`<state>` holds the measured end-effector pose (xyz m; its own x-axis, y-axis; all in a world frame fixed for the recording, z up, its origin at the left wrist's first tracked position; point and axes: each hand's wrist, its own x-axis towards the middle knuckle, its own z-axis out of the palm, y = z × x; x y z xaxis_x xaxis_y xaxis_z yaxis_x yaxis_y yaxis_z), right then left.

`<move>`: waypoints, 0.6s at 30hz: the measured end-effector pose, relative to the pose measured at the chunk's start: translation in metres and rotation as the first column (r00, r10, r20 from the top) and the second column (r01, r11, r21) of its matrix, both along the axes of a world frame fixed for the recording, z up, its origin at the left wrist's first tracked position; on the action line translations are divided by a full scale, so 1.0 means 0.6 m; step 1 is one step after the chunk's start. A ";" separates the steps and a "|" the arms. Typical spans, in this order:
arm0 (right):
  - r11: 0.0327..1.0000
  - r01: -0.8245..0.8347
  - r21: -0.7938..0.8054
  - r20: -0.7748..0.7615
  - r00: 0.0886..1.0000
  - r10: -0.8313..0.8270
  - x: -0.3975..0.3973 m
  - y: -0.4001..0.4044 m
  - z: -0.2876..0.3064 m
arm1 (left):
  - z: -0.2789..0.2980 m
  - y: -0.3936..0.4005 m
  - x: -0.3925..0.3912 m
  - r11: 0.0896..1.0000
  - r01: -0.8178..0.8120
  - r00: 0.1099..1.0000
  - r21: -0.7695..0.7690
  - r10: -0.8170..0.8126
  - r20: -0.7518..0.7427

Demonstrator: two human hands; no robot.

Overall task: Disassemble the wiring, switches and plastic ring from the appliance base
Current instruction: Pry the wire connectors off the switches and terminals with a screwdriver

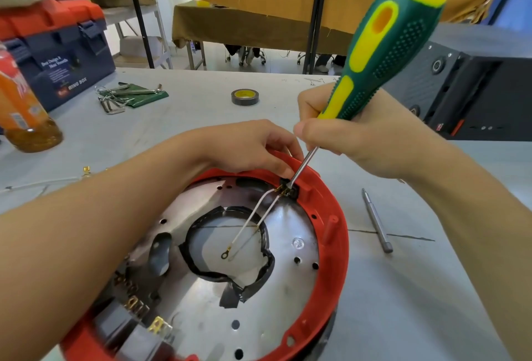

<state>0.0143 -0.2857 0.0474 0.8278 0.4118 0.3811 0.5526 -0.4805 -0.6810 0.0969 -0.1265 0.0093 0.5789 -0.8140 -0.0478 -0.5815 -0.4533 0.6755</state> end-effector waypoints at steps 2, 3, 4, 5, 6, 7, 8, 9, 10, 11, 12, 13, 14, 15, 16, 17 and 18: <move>0.999 -0.023 -0.023 -0.004 1.000 0.023 0.000 0.005 0.002 | -0.001 0.000 0.002 1.000 -0.014 1.000 -0.012 0.014 0.020; 0.999 -0.027 -0.032 -0.001 1.000 0.027 0.002 0.007 0.003 | -0.001 0.001 0.003 1.000 -0.021 0.999 -0.017 0.021 0.031; 0.999 -0.029 -0.039 0.001 1.000 0.029 0.003 0.009 0.002 | -0.001 0.001 0.003 1.000 -0.021 0.999 -0.016 0.021 0.039; 0.999 -0.031 -0.041 0.001 1.000 0.031 0.004 0.011 0.002 | -0.002 0.000 0.004 1.000 -0.018 0.999 -0.010 0.018 0.045; 0.999 -0.033 -0.039 -0.001 0.999 0.033 0.006 0.011 0.001 | -0.001 0.000 0.004 1.000 -0.015 0.999 0.000 0.015 0.051; 0.999 -0.035 -0.033 -0.005 0.999 0.035 0.008 0.011 -0.001 | -0.001 -0.001 0.004 1.000 -0.013 0.999 0.009 0.012 0.052; 0.999 -0.037 -0.024 -0.008 0.999 0.037 0.009 0.011 -0.003 | 0.000 -0.001 0.003 1.000 -0.010 0.999 0.014 0.009 0.047; 0.999 -0.035 -0.008 -0.011 0.999 0.035 0.011 0.009 -0.005 | 0.001 -0.001 0.003 1.000 -0.003 0.999 0.019 0.003 0.037; 1.000 -0.025 0.014 -0.013 1.000 0.025 0.012 0.006 -0.008 | 0.002 -0.002 0.002 1.000 0.003 1.000 0.028 -0.003 0.028; 0.999 -0.010 0.038 -0.014 1.000 0.011 0.014 0.003 -0.010 | 0.003 -0.002 0.001 0.999 0.009 1.000 0.038 -0.010 0.023; 0.998 0.006 0.066 -0.019 1.000 -0.005 0.017 0.000 -0.012 | 0.004 -0.002 0.000 0.999 0.016 1.000 0.046 -0.017 0.016; 0.994 0.021 0.105 -0.029 0.999 -0.018 0.018 -0.004 -0.015 | 0.004 -0.001 0.000 0.999 0.021 1.000 0.050 -0.021 0.008; 0.987 0.034 0.154 -0.042 0.999 -0.027 0.019 -0.007 -0.018 | 0.004 -0.001 0.000 0.998 0.020 1.000 0.054 -0.020 0.000; 0.979 0.042 0.200 -0.053 0.998 -0.032 0.020 -0.011 -0.022 | 0.004 -0.001 0.001 0.998 0.015 1.000 0.058 -0.015 -0.003; 0.971 0.049 0.236 -0.061 0.997 -0.036 0.021 -0.015 -0.027 | 0.004 0.000 0.001 0.998 0.008 1.000 0.062 -0.008 -0.001; 0.964 0.057 0.260 -0.068 0.997 -0.041 0.023 -0.019 -0.031 | 0.004 -0.001 0.002 0.998 0.001 1.000 0.066 -0.001 -0.001; 0.957 0.065 0.281 -0.078 0.996 -0.045 0.025 -0.024 -0.036 | 0.004 -0.001 0.002 0.998 -0.005 1.000 0.069 0.006 -0.004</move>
<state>0.0292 -0.2999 0.0258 0.8748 0.2480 0.4161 0.4769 -0.2907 -0.8295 0.0979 -0.1268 0.0115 0.5831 -0.8055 -0.1061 -0.5759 -0.5019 0.6453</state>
